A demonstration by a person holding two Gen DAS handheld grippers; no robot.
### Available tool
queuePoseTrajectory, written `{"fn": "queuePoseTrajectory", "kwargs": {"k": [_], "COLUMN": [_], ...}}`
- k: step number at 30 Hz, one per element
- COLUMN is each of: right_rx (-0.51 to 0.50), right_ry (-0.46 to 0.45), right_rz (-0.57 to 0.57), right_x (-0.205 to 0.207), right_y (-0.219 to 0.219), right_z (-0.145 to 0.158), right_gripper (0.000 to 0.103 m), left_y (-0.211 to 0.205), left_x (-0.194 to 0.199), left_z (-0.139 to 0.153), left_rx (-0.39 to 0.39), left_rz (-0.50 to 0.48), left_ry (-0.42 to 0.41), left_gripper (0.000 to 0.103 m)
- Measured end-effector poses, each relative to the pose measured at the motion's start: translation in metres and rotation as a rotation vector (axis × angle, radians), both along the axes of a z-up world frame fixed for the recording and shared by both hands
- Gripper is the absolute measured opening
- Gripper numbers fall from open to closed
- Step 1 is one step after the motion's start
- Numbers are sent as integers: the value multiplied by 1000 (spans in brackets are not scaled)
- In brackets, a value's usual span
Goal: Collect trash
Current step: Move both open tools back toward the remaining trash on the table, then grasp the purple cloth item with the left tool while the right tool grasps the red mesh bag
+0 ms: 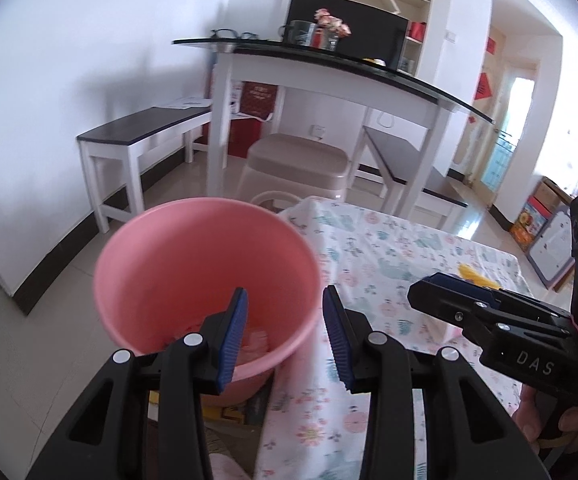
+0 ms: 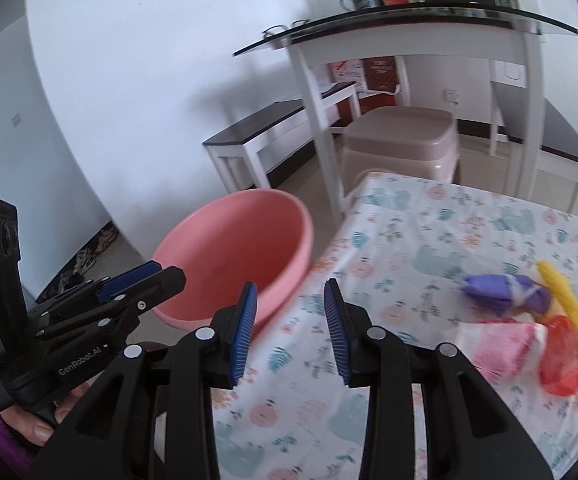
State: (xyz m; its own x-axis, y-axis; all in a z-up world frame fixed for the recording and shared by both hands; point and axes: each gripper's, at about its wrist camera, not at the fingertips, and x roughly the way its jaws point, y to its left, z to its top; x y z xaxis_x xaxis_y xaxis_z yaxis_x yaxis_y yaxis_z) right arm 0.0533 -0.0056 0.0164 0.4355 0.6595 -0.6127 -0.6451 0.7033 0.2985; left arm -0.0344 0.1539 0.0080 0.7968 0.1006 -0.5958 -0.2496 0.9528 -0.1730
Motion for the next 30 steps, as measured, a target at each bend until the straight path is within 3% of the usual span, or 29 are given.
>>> {"fn": "queuePoseTrajectory", "kwargs": {"k": [20, 30], "right_rx": [-22, -20], "right_ry": [4, 33], "right_rz": [-354, -468], "right_x": [25, 37], "right_y": [-153, -205], "right_z": [-9, -23], "right_gripper": [36, 36], "left_y": [-84, -119], "left_x": [44, 94], "left_z": [-15, -24], "left_rx": [-6, -20], "left_rz": [-254, -353], "left_ry": [35, 84], "left_gripper": [38, 38]}}
